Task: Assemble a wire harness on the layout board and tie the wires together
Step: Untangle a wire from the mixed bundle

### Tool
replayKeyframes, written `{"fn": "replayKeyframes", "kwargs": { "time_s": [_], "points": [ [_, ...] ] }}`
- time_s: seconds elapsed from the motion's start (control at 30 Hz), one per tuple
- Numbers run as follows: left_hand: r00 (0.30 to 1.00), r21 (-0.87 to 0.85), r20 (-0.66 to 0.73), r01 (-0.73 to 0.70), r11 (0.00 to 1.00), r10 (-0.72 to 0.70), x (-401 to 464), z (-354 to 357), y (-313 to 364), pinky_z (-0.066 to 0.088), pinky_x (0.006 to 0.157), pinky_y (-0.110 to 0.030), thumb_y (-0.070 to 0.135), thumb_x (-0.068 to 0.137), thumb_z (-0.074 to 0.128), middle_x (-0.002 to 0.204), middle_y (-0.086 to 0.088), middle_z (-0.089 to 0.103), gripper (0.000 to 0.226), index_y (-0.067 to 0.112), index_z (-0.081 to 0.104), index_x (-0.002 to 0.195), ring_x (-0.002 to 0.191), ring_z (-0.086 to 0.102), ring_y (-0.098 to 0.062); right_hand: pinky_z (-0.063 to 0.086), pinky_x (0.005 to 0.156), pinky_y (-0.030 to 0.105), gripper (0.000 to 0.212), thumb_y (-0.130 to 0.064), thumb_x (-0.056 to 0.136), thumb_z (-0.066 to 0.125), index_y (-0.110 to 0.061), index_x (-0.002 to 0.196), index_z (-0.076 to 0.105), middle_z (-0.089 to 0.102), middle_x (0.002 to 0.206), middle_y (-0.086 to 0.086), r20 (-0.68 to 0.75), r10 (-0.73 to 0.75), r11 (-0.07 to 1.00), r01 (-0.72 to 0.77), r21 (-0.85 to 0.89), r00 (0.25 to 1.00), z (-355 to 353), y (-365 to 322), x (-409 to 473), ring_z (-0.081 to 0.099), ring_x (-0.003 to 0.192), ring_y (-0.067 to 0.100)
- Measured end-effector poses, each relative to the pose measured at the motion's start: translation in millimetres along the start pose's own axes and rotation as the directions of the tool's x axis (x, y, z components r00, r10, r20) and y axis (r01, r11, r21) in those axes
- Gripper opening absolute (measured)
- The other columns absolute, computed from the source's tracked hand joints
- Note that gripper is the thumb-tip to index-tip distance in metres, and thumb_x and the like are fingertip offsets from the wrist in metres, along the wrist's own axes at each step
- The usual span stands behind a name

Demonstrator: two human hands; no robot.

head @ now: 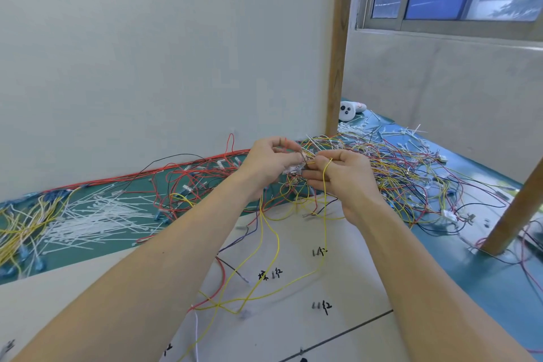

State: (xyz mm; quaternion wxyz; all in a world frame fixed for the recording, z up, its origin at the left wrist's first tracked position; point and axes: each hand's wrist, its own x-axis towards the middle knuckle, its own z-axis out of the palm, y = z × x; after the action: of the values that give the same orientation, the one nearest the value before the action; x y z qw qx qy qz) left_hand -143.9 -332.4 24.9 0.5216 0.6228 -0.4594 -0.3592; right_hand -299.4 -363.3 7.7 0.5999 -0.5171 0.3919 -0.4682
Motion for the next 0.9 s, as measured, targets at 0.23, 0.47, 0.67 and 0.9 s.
{"fn": "replayKeyframes", "kwargs": {
  "time_s": [0.23, 0.47, 0.67, 0.9],
  "points": [
    [0.992, 0.176, 0.111, 0.042, 0.984, -0.062, -8.6, -9.1, 6.4, 0.019, 0.043, -0.020, 0.031, 0.086, 0.081, 0.069, 0.001, 0.064, 0.015, 0.019, 0.073, 0.083, 0.038, 0.030, -0.007, 0.065, 0.067, 0.030, 0.005, -0.008, 0.100, 0.064, -0.008, 0.105, 0.066, 0.080, 0.084, 0.010, 0.054, -0.008, 0.999, 0.011, -0.041, 0.998, -1.1, 0.7, 0.5, 0.079, 0.076, 0.023],
    [0.990, 0.420, 0.073, -0.139, 0.897, 0.119, -13.9, -12.1, 10.7, 0.038, 0.056, -0.020, 0.017, 0.085, 0.083, 0.067, 0.004, 0.065, 0.010, 0.016, 0.080, 0.094, 0.059, 0.055, -0.004, 0.064, 0.069, 0.029, 0.012, -0.004, 0.100, 0.062, -0.008, 0.110, 0.068, 0.081, 0.085, 0.006, 0.160, 0.005, 0.995, 0.011, -0.099, 0.987, -2.1, 3.0, 0.9, 0.078, 0.077, 0.017],
    [0.946, 0.747, 0.306, -0.310, 0.587, 0.110, -21.5, -28.5, 40.1, 0.045, 0.064, -0.015, 0.019, 0.093, 0.075, 0.081, 0.005, 0.071, 0.016, 0.027, 0.081, 0.106, 0.066, 0.059, -0.002, 0.060, 0.091, 0.051, 0.043, 0.011, 0.091, 0.045, -0.021, 0.108, 0.069, 0.080, 0.089, 0.005, 0.221, -0.062, 0.878, 0.159, -0.451, 0.973, -0.8, 7.7, 1.7, 0.078, 0.089, 0.019],
    [0.961, 0.840, 0.148, -0.247, 0.484, 0.233, -32.3, -63.9, 94.9, 0.043, 0.064, -0.029, 0.018, 0.093, 0.058, 0.082, -0.012, 0.073, 0.021, 0.010, 0.077, 0.089, 0.072, 0.059, -0.022, 0.060, 0.092, 0.046, 0.032, -0.006, 0.095, 0.047, -0.027, 0.104, 0.069, 0.078, 0.086, -0.006, 0.063, -0.099, 0.897, 0.116, -0.427, 0.993, -0.1, 9.6, 4.8, 0.076, 0.082, 0.010]
  ]
}}
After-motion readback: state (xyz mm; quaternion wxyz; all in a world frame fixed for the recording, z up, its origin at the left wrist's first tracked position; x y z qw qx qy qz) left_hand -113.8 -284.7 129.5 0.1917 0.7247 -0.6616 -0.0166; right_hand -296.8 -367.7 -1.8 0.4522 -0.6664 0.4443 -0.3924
